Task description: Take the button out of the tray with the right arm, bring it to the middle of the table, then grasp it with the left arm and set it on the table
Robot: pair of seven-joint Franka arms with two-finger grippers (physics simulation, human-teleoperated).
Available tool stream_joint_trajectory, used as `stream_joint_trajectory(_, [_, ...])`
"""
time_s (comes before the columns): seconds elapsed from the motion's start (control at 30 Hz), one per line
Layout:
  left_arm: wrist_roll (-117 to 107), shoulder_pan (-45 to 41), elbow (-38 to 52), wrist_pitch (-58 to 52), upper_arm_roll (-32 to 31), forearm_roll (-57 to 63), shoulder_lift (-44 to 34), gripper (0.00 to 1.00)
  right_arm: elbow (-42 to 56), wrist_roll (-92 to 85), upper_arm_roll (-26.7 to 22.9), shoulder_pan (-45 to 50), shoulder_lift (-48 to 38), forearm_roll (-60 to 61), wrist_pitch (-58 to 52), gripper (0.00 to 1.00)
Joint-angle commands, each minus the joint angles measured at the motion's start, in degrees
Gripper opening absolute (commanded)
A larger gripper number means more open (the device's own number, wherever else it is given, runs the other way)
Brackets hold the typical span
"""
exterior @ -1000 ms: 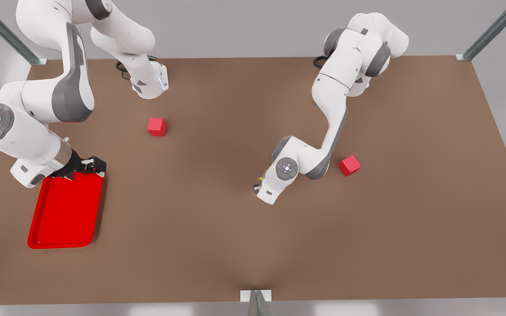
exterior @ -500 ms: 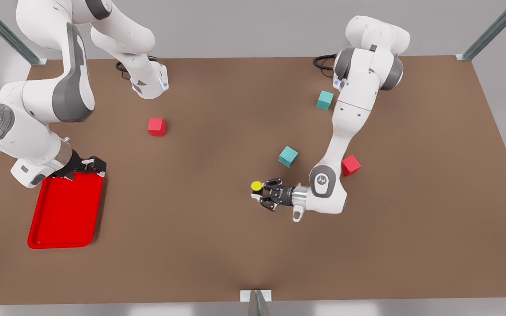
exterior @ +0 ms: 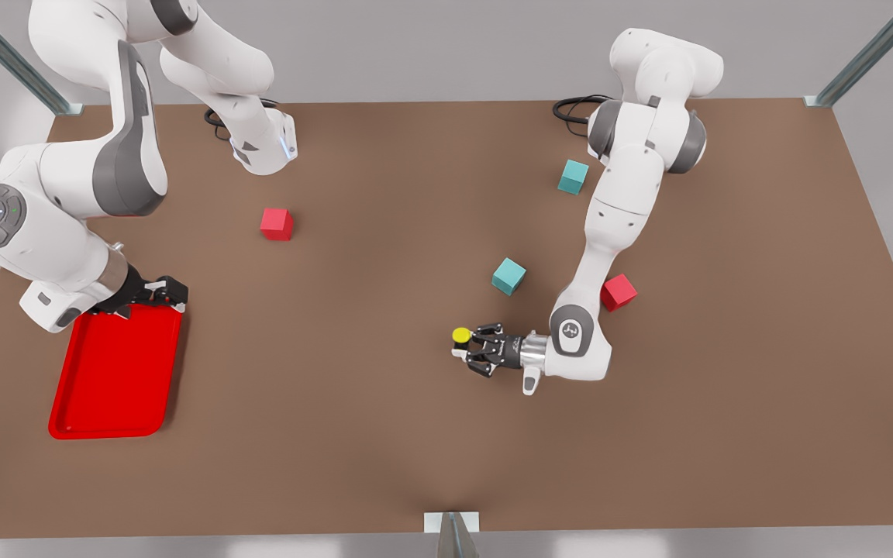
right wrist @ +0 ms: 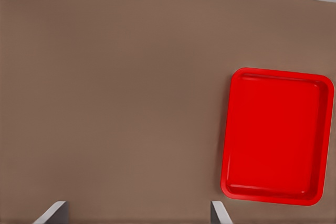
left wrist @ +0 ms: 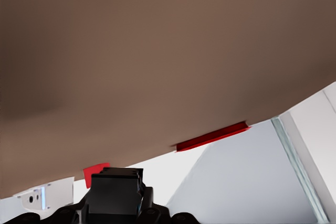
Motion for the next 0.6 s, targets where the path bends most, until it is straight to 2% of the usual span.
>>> stream_joint_trajectory(0.0, [12.9, 0.0, 0.0, -0.1, 0.0, 1.5, -0.5, 0.41, 0.0, -0.2, 0.0, 0.0, 0.0, 0.0, 0.0, 1.00])
stream_joint_trajectory(0.07, [15.5, 0.0, 0.0, -2.3, -0.1, 2.8, -0.5, 0.41, 0.0, -0.2, 0.0, 0.0, 0.0, 0.0, 0.0, 1.00])
stream_joint_trajectory(0.3, [-2.1, -0.1, 0.1, -3.0, -0.4, 3.5, 0.4, 0.41, 0.0, -0.2, 0.0, 0.1, -0.1, -0.1, 0.0, 1.00])
stream_joint_trajectory(0.57, [-13.7, -0.1, 0.1, -13.4, -0.4, 7.1, 1.9, 0.41, 0.0, -0.2, 0.0, 0.2, 0.0, -0.2, 0.0, 1.00])
